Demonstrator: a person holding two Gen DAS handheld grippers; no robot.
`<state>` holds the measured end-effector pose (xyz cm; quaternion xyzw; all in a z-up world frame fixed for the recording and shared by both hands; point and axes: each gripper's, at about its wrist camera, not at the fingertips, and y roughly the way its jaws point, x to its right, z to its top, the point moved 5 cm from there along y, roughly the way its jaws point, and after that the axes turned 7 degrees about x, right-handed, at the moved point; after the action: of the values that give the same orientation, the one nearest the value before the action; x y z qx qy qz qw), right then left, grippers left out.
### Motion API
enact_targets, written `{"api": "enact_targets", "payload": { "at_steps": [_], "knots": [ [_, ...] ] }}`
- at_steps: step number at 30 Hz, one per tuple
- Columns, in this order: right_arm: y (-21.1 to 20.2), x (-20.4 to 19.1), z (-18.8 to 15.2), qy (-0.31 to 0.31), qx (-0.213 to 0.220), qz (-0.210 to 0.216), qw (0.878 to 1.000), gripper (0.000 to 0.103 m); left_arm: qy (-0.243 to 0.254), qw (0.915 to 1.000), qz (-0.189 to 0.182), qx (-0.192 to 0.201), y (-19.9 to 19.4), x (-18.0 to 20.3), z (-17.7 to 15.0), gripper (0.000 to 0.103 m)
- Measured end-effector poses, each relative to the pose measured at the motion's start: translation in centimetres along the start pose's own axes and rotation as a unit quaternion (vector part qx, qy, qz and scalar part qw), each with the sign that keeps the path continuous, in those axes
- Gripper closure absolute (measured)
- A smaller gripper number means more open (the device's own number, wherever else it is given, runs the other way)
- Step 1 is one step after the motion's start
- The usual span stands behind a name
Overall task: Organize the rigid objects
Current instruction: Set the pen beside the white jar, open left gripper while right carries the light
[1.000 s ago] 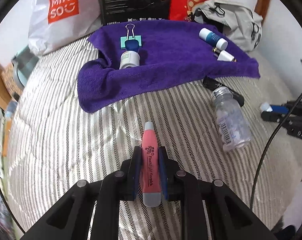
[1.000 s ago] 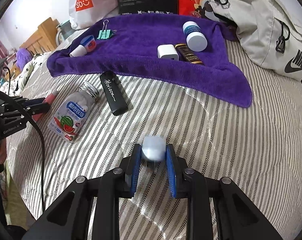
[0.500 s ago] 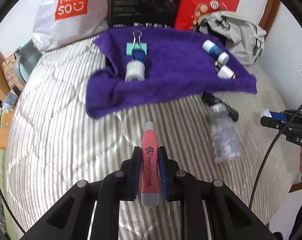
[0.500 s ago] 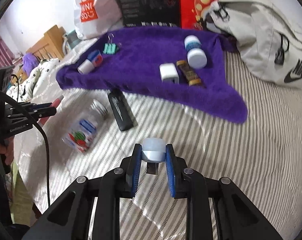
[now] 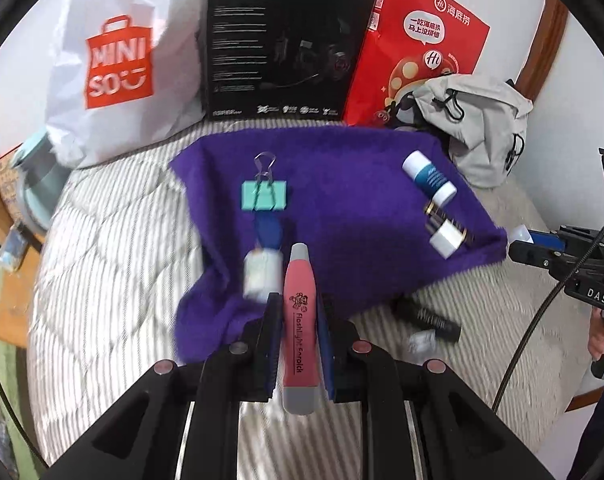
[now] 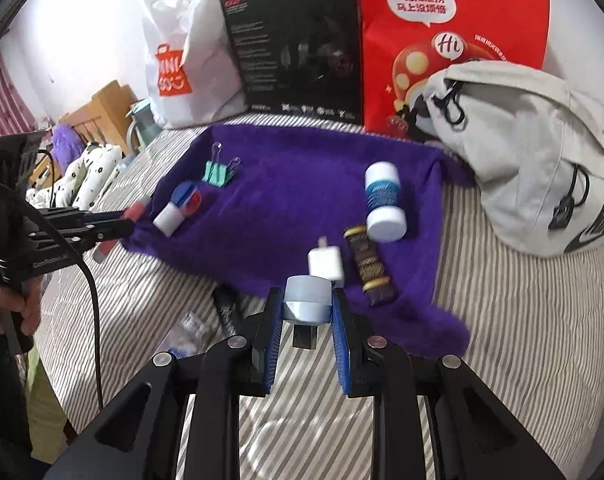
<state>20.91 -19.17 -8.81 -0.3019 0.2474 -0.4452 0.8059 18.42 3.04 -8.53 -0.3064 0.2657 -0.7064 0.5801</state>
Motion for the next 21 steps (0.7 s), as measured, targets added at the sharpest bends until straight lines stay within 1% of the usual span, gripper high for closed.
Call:
{"api": "enact_targets", "payload": {
  "at_steps": [4,7,11,15,21],
  "knots": [
    [1.3,1.2,1.0,0.003,-0.004,-0.003,1.0,0.079,0.008,0.9999,-0.006,-0.007,2.4,0.8,1.7,0.086],
    [2.4,1.9,1.5,0.006,-0.008,-0.007,1.0,0.079,0.015,0.9996,-0.009,-0.021,4.3,1.3,2.3,0.086],
    [3.7,2.7,1.8,0.013,-0.013,-0.005,1.0,0.079,0.027,0.9989,-0.005,-0.039,6.6,2.0,2.2,0.086],
    [4.4,2.9,1.8,0.009,-0.018,-0.001,1.0,0.079,0.035,0.998,0.01,-0.052,8.2,2.1,1.8,0.086],
    [5.1,3.2,1.8,0.01,-0.021,0.004,1.0,0.079,0.043,0.9972,0.019,-0.059,9.1,2.3,1.8,0.086]
  ]
}}
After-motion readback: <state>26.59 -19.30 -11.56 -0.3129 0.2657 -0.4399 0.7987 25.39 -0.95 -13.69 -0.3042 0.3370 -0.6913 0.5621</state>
